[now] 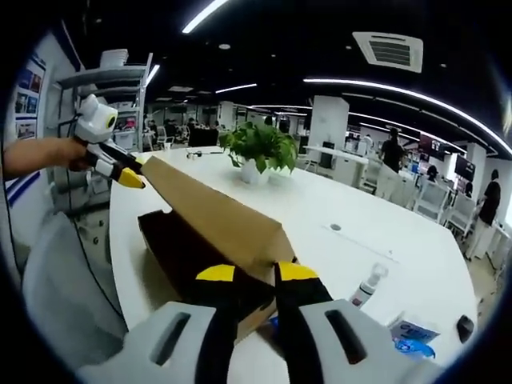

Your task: Operate the shoe box by opening the lid, removing the specified soft item, and placing it in the target area until the item is outside and the box remains undamaged.

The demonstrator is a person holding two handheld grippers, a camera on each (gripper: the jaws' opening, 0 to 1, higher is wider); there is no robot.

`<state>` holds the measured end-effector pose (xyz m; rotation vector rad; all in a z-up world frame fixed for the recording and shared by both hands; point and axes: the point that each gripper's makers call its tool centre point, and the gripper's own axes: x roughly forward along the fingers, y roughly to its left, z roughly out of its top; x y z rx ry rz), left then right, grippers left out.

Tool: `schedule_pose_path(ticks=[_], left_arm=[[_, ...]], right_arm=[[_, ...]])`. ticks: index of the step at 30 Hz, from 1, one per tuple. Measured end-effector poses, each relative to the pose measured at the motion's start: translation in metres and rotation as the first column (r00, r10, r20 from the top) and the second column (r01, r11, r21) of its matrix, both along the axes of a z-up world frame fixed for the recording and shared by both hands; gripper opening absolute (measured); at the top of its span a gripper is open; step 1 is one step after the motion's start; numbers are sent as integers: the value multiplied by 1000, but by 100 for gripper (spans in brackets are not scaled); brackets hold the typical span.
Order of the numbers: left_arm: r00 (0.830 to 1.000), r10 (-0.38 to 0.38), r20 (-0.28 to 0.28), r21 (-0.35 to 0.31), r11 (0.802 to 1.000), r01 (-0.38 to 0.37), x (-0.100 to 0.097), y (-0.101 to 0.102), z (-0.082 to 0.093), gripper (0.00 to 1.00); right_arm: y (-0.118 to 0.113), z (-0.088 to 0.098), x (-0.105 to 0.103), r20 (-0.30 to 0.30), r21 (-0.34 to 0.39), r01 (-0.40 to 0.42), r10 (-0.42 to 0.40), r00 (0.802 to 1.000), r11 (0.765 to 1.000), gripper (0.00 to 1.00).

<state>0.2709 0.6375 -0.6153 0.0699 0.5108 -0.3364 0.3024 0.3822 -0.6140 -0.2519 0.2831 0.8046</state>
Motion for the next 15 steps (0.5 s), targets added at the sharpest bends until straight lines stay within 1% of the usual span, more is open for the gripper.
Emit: schedule_pose_path(ticks=[4,15], left_arm=[[1000,-9,-11,-3,1000,9,-4,-2,-4,41],[995,-43,-86,-8,999,42,-18,-9,-28,48]], right_arm=[[1,-6,-6,-7,-15,-15,15,1000,1000,18],[4,-29,-25,-53,-61,-69,66,996,996,24]])
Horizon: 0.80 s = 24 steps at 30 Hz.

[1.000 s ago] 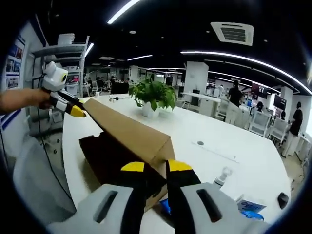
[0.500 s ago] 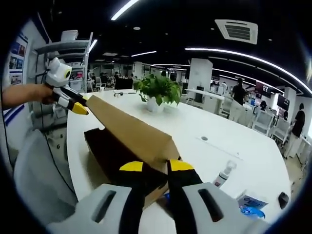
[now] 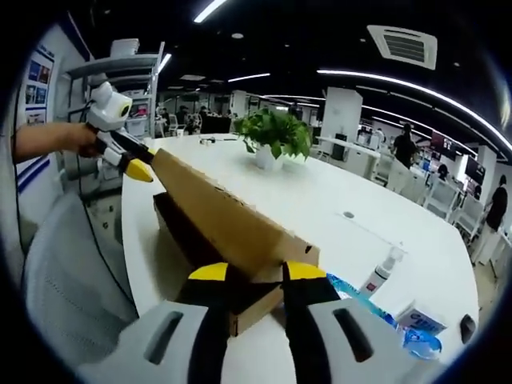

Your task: Operate the shoe box by opening the lid, removing the specified soft item, and placing it in the target area until the item is outside and the box remains undamaged.

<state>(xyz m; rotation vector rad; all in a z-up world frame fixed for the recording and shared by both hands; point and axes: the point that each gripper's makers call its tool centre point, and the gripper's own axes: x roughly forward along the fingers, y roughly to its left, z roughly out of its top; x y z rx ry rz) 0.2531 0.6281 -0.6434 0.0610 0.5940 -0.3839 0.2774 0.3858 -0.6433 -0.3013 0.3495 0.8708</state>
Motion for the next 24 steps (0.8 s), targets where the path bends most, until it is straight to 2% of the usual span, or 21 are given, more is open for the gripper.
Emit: schedule_pose_path(ticks=[10,15,24], left_arm=[[998,3,-58,-22,1000,-4,-6,-5,-19,52],[996,-27,-84,-2,1000,27,-10,-7,-32,53],[993,-15,-121,-7,1000,15,-10,-7,-46,52]], right_arm=[[1,-21,-10,-48,-33,-34,32,998,999,28],[1,-31,-13,-66,-45,-48,45,997,998,31],[1,-46,-16,-106,-53,-53,47,993,997,32]])
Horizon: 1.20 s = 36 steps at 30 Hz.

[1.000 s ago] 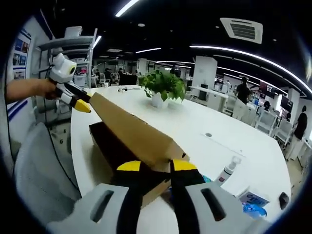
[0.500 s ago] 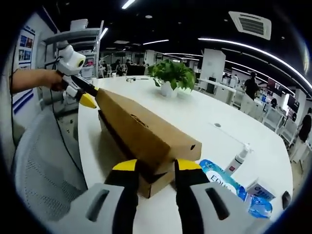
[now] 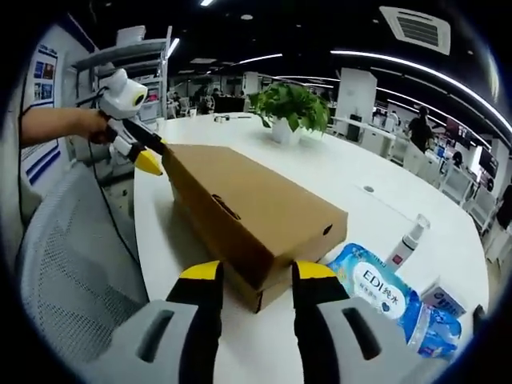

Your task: Operate the shoe box by opening the lid, removing the specified soft item, and placing it in the target area until the item is outside and the box remains undamaged.

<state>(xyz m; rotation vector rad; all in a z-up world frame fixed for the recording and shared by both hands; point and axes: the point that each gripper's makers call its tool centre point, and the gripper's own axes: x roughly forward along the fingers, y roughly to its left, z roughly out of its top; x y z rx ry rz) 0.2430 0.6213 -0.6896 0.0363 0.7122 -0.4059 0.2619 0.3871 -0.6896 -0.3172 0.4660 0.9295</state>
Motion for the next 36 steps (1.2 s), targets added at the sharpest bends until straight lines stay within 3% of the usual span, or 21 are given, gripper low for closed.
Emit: schedule_pose_path(ticks=[15,36], left_arm=[[999,29,-38,26,999,-28,0,5,-22,43],[996,26,-84,55,998,-22,2,7,-33,41]], right_arm=[[-2,-20,5,-90,29,72,-69,994,997,27],[-2,-28,5,-95,2,74,-74,993,997,26]])
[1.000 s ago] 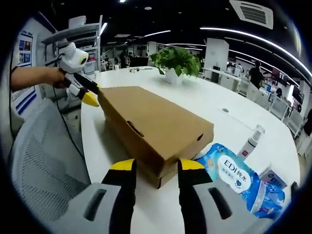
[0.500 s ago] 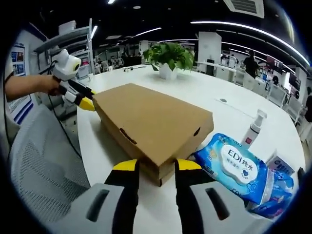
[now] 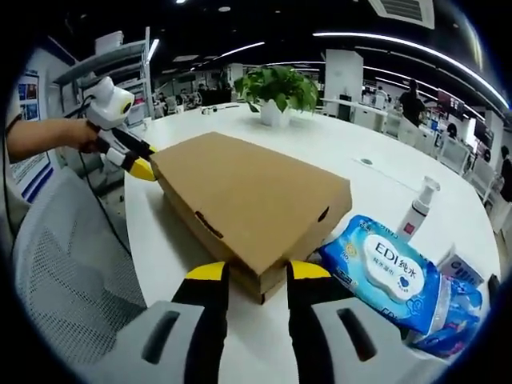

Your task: Operate the shoe box by opening the lid, removing the specified soft item, and placing it in the target area until the item is outside and the box remains undamaged.

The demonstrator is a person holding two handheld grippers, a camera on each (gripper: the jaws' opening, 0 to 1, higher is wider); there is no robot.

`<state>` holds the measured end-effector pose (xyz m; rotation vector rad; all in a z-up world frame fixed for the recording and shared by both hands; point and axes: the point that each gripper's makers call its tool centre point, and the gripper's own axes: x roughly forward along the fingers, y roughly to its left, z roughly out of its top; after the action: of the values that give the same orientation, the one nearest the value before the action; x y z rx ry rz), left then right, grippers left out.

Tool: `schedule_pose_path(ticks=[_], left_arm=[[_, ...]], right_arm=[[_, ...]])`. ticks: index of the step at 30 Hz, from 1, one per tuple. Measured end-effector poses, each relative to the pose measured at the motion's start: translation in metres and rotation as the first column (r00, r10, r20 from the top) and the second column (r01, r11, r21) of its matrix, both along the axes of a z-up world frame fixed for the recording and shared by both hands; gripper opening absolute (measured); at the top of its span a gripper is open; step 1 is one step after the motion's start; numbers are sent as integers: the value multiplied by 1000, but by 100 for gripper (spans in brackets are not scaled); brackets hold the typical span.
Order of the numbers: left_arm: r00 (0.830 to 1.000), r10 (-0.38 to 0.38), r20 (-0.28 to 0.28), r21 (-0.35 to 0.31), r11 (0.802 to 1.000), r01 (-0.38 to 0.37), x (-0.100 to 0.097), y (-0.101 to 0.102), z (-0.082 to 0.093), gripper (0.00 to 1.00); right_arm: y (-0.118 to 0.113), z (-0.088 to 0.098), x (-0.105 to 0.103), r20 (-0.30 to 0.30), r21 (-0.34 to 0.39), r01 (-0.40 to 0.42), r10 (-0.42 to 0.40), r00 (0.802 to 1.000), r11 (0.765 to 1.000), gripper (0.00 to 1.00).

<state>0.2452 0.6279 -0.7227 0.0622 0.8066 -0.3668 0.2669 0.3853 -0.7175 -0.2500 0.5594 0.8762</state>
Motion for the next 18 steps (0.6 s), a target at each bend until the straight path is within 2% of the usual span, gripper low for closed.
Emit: schedule_pose_path(ticks=[18], left_arm=[[1000,-19,-8,17,1000,19,19,4,0,41]], right_arm=[[4,0,15,-1,2,16,-16,1000,1000,26]])
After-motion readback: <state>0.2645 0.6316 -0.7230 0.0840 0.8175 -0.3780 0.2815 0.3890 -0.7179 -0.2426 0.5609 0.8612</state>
